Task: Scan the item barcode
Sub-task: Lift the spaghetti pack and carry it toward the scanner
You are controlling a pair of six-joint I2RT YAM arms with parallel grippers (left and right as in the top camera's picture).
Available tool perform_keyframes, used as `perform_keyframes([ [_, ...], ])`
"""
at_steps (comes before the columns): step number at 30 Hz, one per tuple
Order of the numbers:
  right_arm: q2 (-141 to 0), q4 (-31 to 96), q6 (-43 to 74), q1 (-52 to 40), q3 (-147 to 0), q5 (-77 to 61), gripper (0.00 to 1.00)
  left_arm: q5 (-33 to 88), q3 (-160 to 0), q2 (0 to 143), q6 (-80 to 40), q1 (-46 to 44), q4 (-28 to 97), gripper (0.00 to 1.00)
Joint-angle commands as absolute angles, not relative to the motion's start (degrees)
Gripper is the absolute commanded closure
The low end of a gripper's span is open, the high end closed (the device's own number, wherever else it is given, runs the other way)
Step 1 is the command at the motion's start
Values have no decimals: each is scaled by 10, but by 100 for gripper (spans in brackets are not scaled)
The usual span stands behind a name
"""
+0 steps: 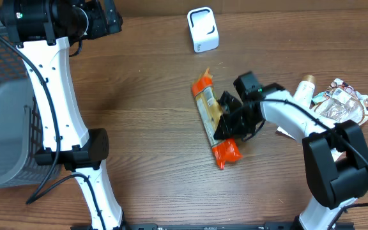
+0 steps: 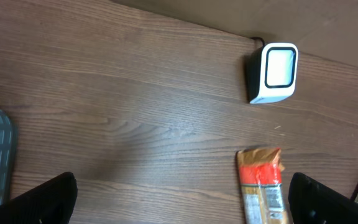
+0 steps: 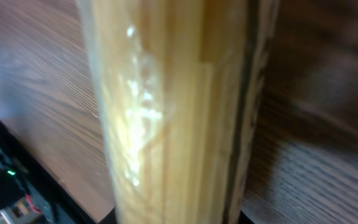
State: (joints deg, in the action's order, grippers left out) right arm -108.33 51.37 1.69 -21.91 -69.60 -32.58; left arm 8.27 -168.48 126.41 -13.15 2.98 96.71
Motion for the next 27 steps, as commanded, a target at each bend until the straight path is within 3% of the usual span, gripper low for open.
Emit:
perform_keyframes([
  [1,-1074,542,17,-207,-814,-376,96,79,-1689,1255,-131,23,968,1],
  [9,-1074,659,15,-207,-1042,-421,96,79,-1689,1255,-131,23,968,0],
  [18,-1074,616,-5,-205,-1048,-557,96,79,-1689,1255,-131,22,968,0],
  [27,-1074,587,37,-205,-1050,-529,97,79,-1689,1255,-131,22,968,1],
])
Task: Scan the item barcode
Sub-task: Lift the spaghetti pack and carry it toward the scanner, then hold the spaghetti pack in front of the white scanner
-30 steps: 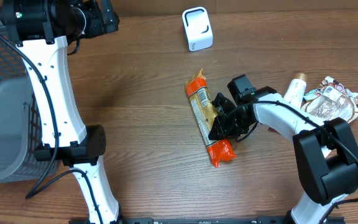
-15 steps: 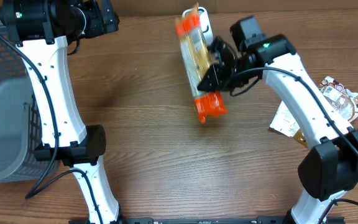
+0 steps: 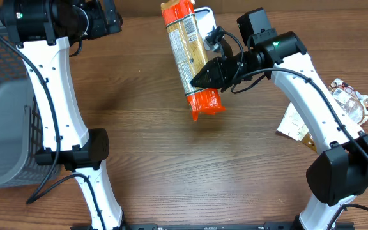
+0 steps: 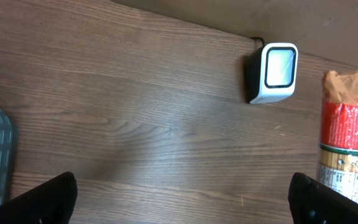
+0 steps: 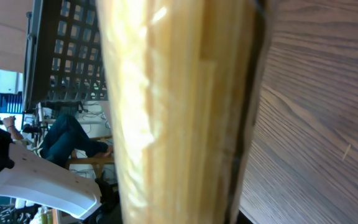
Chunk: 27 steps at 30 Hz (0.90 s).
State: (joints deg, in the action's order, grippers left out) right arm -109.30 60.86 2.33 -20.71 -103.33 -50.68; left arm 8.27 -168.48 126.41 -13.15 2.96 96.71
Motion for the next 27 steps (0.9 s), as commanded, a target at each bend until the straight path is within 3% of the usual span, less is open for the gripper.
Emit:
perform_keyframes([
  [1,-1074,586,50,-205,-1053,-501,97,79,-1689,1255,-131,22,968,1],
  [9,-1074,622,75,-222,-1130,-116,97,79,-1689,1255,-131,22,968,1],
  [13,-1086,592,58,-256,-1128,159,96,79,-1689,1255,-131,22,968,0],
  [19,-1150,489,-4,-296,-1128,424,96,79,-1689,1255,-131,22,968,0],
  [27,-1229,358,-140,-298,-1128,553,96,79,-1689,1255,-131,22,968,1],
])
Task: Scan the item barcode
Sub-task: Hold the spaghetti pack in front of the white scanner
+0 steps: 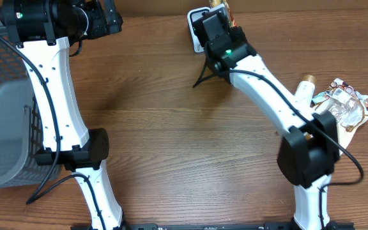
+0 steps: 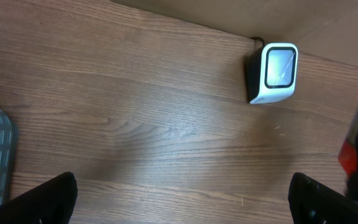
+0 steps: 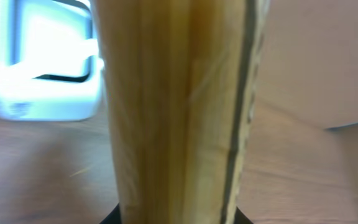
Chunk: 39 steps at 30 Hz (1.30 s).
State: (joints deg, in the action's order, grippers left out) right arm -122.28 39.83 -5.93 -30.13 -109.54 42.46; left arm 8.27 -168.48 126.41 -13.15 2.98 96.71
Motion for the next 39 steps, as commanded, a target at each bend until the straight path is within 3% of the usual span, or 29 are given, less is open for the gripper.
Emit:
perform_keyframes([
  [1,-1237,351,-178,-298,-1128,553,96,79,-1689,1255,-131,22,968,0],
  [19,-1348,53,-514,-293,-1128,613,96,79,-1689,1255,-131,22,968,0],
  [39,-1386,0,-506,-260,-1124,644,96,79,-1689,1255,-131,22,968,0],
])
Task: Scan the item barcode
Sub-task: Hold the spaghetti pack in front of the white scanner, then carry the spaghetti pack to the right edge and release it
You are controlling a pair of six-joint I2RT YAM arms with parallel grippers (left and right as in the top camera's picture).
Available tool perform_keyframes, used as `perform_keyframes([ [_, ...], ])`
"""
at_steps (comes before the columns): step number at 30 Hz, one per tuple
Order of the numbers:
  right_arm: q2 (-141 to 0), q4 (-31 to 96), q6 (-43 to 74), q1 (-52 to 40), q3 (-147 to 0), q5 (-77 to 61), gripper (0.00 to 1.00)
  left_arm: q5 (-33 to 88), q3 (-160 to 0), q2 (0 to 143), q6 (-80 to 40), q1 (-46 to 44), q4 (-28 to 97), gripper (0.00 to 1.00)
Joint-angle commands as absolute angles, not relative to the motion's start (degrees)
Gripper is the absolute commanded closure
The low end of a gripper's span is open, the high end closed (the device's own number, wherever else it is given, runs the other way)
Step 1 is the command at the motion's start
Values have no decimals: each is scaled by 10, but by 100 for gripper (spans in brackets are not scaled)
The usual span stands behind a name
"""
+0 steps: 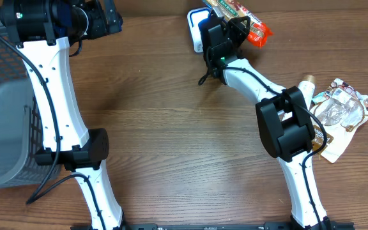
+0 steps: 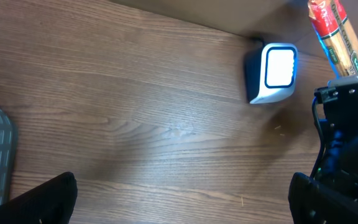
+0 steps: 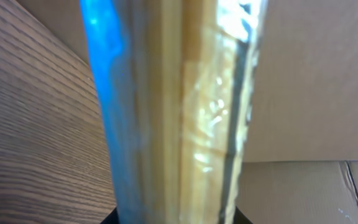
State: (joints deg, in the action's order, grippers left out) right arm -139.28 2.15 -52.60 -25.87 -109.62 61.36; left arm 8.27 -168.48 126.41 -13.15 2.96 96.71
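Observation:
The item is a long clear packet of pasta with orange ends. My right gripper is shut on it just above and to the right of the white scanner at the table's far edge. In the left wrist view the scanner has a lit window with a blue rim, and the packet hangs to its right. The packet fills the right wrist view, with blue light along its left side. My left gripper is open high above the table's far left, holding nothing.
A grey mesh basket stands at the left edge. At the right lie a bottle and a crinkled snack packet. A cardboard wall runs behind the table's far edge.
The right wrist has turned, so the packet now points right along the far edge beside the scanner. Blue light now falls on the packet. The left arm has not moved.
The right gripper was shut on the packet lying mid-table. Then it held it raised over the table's middle, then close in front of the scanner. Now the packet is beside the scanner's window with blue light on it.

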Motion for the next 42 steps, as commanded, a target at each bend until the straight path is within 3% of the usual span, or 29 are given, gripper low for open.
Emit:
perform_keyframes([
  [1,-1389,0,-506,-260,-1124,643,96,79,-1689,1255,-131,22,968,0],
  [32,-1355,-8,-488,-297,-1125,687,97,79,-1689,1255,-131,22,968,0],
  [35,-1310,40,-468,-311,-1125,677,97,79,-1689,1255,-131,22,968,0],
  [42,-1163,364,-230,-341,-1125,489,96,79,-1689,1255,-131,22,968,1],
])
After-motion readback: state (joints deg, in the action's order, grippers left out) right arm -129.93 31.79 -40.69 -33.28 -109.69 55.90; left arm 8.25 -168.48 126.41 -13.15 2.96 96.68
